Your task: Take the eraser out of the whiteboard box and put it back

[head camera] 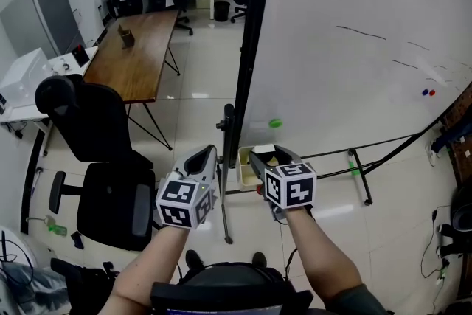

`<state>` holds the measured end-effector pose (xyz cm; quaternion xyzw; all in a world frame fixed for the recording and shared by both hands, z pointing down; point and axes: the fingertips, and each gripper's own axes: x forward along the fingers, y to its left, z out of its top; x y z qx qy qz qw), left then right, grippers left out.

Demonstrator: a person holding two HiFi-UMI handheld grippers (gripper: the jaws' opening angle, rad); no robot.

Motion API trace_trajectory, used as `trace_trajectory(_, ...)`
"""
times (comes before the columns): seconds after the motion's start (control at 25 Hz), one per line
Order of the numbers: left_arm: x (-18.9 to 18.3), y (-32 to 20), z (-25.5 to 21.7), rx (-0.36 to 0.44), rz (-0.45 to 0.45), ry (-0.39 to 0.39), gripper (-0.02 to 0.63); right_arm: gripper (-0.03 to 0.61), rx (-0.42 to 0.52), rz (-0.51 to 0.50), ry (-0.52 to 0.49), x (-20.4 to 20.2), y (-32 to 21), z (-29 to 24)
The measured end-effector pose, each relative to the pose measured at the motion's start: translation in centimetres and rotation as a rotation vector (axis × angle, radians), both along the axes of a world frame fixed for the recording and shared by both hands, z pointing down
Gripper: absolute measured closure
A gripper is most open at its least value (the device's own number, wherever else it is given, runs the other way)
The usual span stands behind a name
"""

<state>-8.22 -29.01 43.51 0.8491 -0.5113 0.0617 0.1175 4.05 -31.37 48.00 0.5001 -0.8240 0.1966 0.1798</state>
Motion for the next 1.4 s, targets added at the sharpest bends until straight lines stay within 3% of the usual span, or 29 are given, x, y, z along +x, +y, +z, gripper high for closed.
trace_trajectory(0.36, 0.3, 1.2, -0.2, -0.008, -0.005, 0.004, 0.581, 0.299, -0.104, -0.033, 0.057, -0.1, 0.6, 0.7)
trace_trajectory(0.6, 0.4, 2.3, -1.0, 0.012, -0.008, 0.012, 0.58, 0.299, -0.225, -0.067, 0.051, -0.2, 1.2, 1.4)
trace_trajectory(1.12, 0.4, 3.0, -1.4, 0.016, -0.016, -0.002, 0.58, 0.299, -0.386, -0.085, 0.178, -0.7, 1.1, 3.7)
trace_trajectory(1.4, -0.1, 3.3, -1.2, 0.012, -0.023, -0.007, 0.58, 0.301, -0.436, -0.049, 0.146, -0.6, 0.7, 4.7)
